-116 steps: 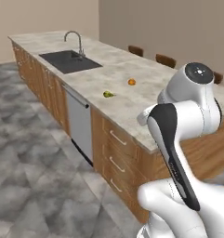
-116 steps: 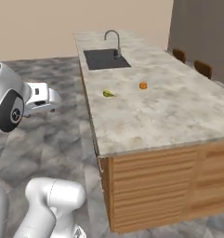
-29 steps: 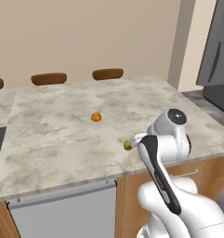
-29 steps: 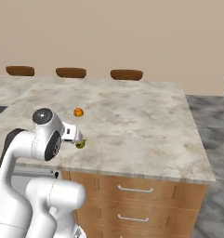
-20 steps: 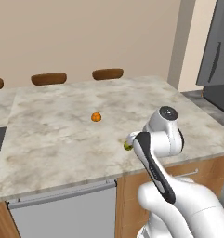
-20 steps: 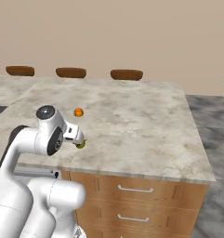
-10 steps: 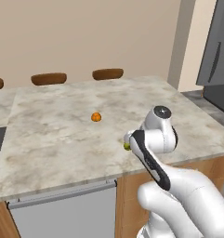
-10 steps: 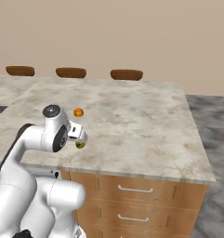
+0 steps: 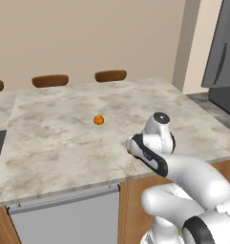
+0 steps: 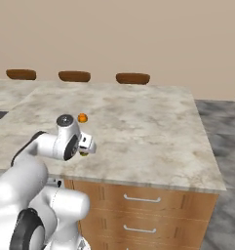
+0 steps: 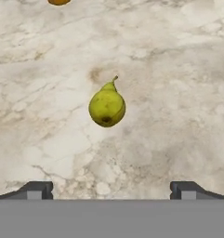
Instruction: Place the beer on the top shelf of the fridge to keep it out of children's reach, and place the pear and orange on lower shelves for easy access.
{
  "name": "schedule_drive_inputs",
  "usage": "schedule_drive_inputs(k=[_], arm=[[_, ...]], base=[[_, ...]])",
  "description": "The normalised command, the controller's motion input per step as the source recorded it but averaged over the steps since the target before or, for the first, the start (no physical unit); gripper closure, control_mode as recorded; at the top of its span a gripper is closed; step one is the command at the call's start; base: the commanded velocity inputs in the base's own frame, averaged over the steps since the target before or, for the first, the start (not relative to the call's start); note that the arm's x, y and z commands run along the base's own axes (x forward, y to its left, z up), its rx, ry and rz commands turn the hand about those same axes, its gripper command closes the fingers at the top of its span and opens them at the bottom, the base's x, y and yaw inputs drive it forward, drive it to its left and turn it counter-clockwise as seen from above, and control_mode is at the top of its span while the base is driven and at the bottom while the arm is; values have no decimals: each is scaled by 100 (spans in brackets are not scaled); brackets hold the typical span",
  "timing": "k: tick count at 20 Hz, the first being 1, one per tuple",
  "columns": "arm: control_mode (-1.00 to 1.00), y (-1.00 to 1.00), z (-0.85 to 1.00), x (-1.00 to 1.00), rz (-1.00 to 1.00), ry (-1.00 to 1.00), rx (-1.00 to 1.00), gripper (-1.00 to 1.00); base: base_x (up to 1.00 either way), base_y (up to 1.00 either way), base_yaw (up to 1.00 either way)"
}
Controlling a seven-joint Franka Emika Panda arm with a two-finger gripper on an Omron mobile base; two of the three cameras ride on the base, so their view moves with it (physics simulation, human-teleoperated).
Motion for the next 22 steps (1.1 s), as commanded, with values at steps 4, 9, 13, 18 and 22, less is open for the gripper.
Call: schedule_drive_inputs(k=[4,9,13,18,22], arm=[[-100,2,-13,31,0,2,0,-100],[-100,0,-20,27,0,2,0,-100],[-100,0,-25,26,0,3,0,-100],[-100,6,-29,25,0,2,0,-100],[-100,10,-24,24,0,0,0,-100]], base=[[0,0,0],[0,0,0],[0,0,0],[0,0,0],[0,0,0]])
